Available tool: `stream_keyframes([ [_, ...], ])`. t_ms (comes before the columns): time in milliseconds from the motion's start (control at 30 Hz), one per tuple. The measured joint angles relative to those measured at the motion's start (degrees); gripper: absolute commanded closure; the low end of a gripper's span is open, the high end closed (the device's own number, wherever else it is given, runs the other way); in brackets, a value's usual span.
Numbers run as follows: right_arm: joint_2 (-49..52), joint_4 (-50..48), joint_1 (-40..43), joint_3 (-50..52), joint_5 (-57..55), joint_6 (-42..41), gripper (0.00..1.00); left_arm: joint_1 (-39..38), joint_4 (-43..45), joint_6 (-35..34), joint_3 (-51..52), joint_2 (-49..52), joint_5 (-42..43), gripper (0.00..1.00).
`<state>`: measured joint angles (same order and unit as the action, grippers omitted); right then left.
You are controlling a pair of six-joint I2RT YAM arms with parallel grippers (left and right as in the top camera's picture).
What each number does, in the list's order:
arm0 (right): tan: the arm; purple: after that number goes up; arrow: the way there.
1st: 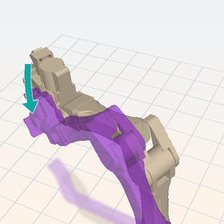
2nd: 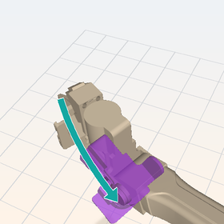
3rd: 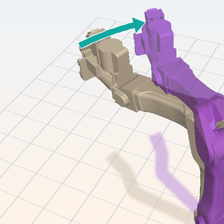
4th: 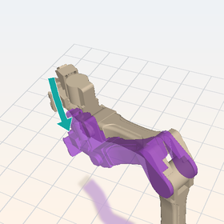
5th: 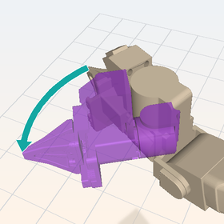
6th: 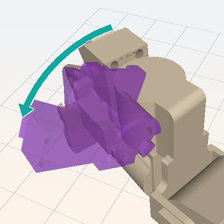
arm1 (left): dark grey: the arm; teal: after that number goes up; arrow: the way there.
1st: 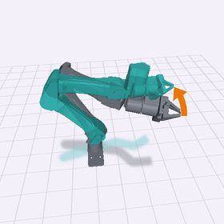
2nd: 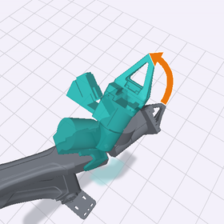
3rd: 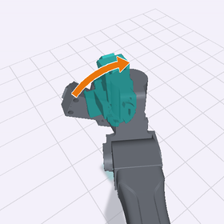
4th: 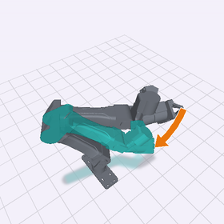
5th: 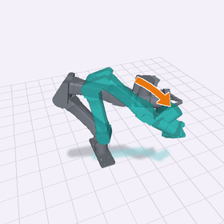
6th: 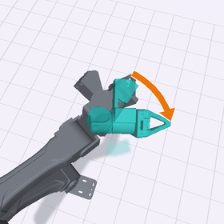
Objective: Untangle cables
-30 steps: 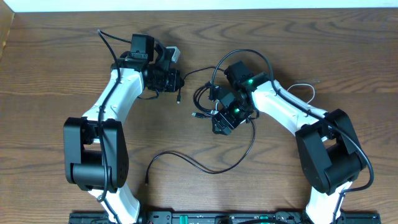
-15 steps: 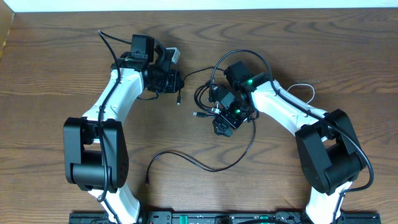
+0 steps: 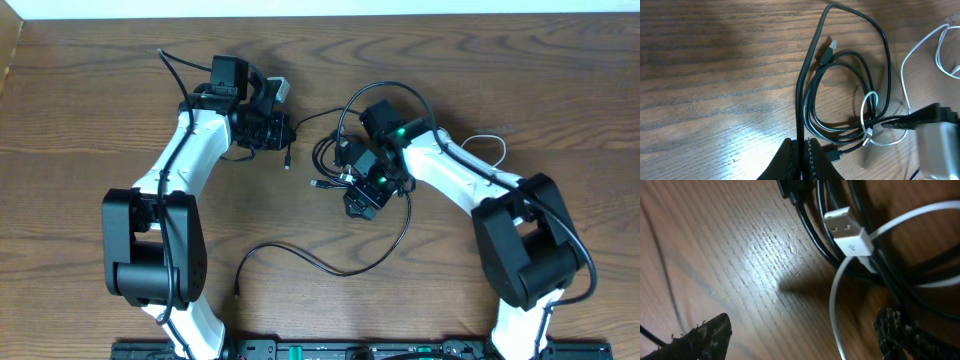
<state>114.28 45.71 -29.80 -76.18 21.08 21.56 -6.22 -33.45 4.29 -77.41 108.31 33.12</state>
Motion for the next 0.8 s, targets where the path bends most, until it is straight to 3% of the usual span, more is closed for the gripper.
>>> stream_keyframes([
  [167,0.90,-0.39,-0.26,0.04,0.66,0.00,0.15,0.00,-0.09,0.00,0.00,0.00,0.02,0.92],
  [267,1.03,-0.63,-0.39,0.04,0.83,0.09,0.30,0.00,-0.11,0.00,0.00,0.00,0.02,0.92],
  [333,1.31,-0.79,-0.46,0.07,1.05,-0.04,0.55,0.00,-0.11,0.00,0.00,0.00,0.02,0.92],
  [400,1.62,-0.85,-0.46,0.07,0.96,-0.42,0.99,0.00,-0.15,0.00,0.00,0.00,0.00,0.92],
  [800,2.40,-1.36,-0.46,0.11,-1.36,-5.16,0.99,0.00,-0.15,0.00,0.00,0.00,0.00,0.92],
])
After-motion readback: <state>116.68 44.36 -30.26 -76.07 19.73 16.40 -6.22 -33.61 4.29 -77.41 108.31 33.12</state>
